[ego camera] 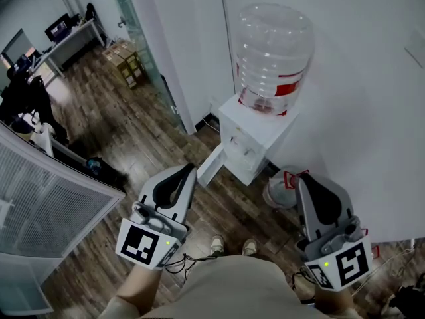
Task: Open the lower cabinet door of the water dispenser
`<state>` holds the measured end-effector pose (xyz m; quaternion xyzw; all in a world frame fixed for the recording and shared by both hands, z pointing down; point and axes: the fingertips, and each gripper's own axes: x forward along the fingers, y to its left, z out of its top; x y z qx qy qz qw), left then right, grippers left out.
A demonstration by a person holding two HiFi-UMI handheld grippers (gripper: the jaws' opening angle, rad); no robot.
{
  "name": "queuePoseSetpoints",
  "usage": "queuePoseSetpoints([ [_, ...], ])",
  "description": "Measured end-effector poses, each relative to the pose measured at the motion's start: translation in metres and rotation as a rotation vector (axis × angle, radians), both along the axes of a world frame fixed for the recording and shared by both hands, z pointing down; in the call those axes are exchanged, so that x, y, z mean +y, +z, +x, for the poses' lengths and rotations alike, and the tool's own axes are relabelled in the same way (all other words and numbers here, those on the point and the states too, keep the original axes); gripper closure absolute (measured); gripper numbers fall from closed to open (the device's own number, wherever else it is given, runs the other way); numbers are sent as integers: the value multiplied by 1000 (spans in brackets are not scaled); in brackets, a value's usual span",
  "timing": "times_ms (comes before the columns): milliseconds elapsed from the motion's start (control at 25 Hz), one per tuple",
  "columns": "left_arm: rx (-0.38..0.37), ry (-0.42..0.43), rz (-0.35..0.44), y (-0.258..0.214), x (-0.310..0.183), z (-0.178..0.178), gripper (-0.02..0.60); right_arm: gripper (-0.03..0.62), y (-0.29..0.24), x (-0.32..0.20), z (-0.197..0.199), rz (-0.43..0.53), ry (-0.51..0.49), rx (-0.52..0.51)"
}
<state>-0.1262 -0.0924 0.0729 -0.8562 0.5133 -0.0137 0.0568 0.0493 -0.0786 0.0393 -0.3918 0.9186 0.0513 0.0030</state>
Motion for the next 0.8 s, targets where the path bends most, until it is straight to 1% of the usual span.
queuePoseSetpoints([
  [120,1,1,-11,3,-3,3,577,588,1,-3,0,-8,-4,-11],
  [280,-6,-1,-7,4,-3,6,577,588,4,-11,7,-83,-27,-112],
  [360,-11,2,-9,4,-4,7,577,588,6,-15,10,-104,-25,-137],
  [800,-6,12,-17,2,-1,10,577,588,11,-11,12,-115,-11,-129],
])
